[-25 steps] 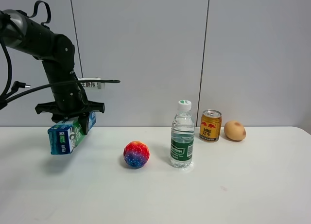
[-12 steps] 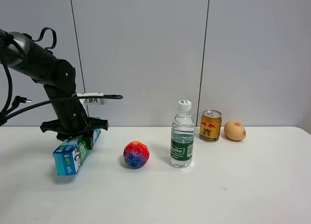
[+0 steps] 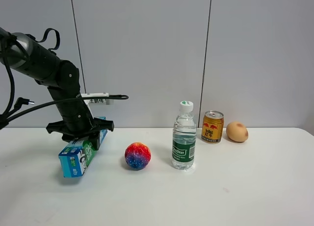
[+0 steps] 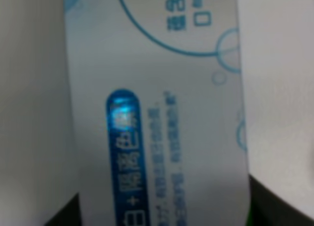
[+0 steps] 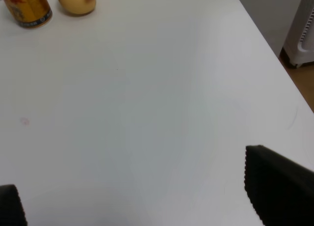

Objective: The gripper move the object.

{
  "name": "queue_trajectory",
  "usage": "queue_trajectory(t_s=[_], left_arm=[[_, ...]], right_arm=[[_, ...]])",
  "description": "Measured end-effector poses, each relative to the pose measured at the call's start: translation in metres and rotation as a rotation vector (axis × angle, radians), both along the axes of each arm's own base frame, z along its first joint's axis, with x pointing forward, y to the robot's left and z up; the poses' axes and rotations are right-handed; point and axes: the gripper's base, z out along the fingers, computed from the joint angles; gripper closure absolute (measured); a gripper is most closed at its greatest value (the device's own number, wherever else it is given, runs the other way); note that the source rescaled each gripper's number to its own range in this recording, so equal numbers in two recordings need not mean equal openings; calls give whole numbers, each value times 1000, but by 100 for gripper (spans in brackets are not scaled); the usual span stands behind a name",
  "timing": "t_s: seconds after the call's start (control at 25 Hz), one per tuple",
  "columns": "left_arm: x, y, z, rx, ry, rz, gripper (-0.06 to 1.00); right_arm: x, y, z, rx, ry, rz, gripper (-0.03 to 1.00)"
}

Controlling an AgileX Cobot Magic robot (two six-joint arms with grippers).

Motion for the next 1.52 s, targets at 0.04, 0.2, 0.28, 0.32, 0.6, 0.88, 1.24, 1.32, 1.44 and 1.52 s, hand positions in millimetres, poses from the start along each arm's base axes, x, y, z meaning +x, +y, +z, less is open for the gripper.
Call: queue_trajectory(t_s=[0.04, 0.2, 0.28, 0.32, 0.6, 0.88, 1.24, 1.32, 1.44, 1.52], left_arm=[[0, 0, 0, 1, 0, -2, 68], [0, 0, 0, 3, -2, -6, 15], [0, 0, 1, 4, 2, -5, 4], [-2, 1, 4, 6, 8, -6, 2], [-23, 7, 112, -4, -96, -32, 1], [-88, 29, 251, 19, -298, -105, 1], [-178, 74, 315, 31, -380, -42, 1], [-202, 84, 319, 31, -400, -21, 1], [-246, 97, 318, 28, -441, 1, 1], [-273, 102, 308, 28, -443, 4, 1]], right_arm=[[0, 0, 0, 0, 0, 0, -3], [0, 0, 0, 0, 0, 0, -3], [0, 0, 0, 0, 0, 0, -3], [0, 0, 0, 0, 0, 0, -3], [0, 0, 0, 0, 0, 0, -3], [0, 0, 0, 0, 0, 0, -3], [0, 0, 0, 0, 0, 0, -3], [0, 0, 0, 0, 0, 0, -3], [0, 0, 0, 0, 0, 0, -3], [0, 0, 0, 0, 0, 0, -3]])
